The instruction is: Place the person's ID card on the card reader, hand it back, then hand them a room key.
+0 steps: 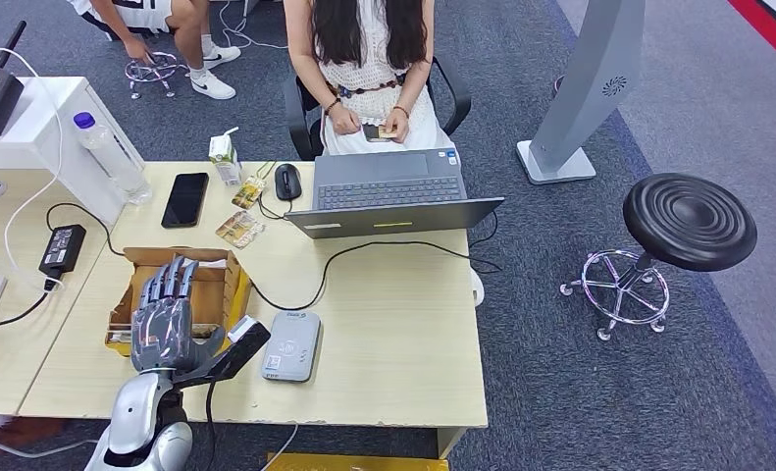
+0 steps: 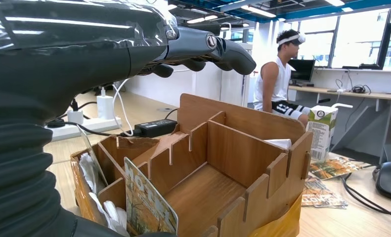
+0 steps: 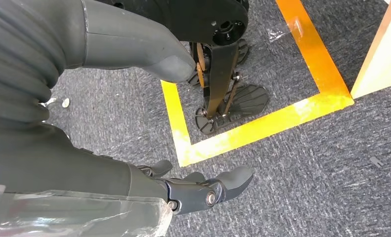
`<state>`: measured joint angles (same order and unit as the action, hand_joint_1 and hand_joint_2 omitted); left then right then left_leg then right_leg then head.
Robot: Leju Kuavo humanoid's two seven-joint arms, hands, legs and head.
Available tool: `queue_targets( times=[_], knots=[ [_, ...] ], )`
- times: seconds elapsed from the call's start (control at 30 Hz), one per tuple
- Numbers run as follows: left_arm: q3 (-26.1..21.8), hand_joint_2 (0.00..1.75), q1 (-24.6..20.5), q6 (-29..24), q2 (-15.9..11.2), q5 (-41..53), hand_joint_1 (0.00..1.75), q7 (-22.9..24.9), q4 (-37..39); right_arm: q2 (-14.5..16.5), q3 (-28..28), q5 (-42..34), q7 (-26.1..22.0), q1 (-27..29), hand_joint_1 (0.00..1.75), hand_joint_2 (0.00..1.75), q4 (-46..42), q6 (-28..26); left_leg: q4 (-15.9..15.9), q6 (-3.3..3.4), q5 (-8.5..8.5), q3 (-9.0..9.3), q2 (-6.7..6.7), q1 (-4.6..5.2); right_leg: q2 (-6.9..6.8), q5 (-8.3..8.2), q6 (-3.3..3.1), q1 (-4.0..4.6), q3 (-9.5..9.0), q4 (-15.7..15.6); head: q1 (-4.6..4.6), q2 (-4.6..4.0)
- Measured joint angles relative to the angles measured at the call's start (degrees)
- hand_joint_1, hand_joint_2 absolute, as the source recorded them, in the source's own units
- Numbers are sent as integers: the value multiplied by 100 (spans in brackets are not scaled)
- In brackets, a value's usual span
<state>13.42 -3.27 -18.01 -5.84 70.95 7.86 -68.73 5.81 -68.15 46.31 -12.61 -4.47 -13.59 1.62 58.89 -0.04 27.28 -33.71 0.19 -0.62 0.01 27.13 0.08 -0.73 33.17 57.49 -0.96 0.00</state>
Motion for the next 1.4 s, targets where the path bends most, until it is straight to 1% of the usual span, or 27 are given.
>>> queue_targets(
  times=[0.43,0.5,0.53,0.6,0.7,0.83,1.07,1.4],
  knots=[
    [0,175,0,0,0,0,0,0,1,0,0,0,0,0,0,175,0,1,0,0,0,0,0,0,0,0,0,0,0,0,0,0],
    [0,175,22,50,-1,-25,0,-73,-12,0,-1,-2,1,0,0,175,0,-6,0,0,0,-2,0,0,0,0,0,0,-1,0,1,0],
    [3,175,86,110,-5,-49,0,-147,-62,0,-3,-5,3,0,0,175,0,-19,0,2,3,-1,4,0,4,0,0,0,-1,0,0,0],
    [35,175,356,231,-28,-106,0,-260,-281,2,-10,-10,6,8,0,175,0,-57,-1,4,10,3,14,0,18,1,0,0,0,0,-1,0],
    [134,175,793,244,-103,-181,0,-164,-693,9,-17,3,8,31,0,175,0,-100,0,5,16,2,16,0,21,7,5,0,2,0,1,0],
    [172,175,1135,205,-296,-358,0,-100,-1066,39,-17,34,14,25,0,175,0,-173,0,5,23,1,13,0,15,14,7,0,2,0,-1,0],
    [199,175,1305,197,-453,-422,0,-109,-1307,72,-17,48,17,17,0,175,0,-180,-1,6,22,1,11,0,11,16,5,0,-2,0,0,0],
    [212,175,1346,197,-523,-424,0,-115,-1396,95,-18,48,16,15,0,175,0,-180,0,7,23,1,11,1,10,16,5,0,-2,0,-1,0]
  ],
)
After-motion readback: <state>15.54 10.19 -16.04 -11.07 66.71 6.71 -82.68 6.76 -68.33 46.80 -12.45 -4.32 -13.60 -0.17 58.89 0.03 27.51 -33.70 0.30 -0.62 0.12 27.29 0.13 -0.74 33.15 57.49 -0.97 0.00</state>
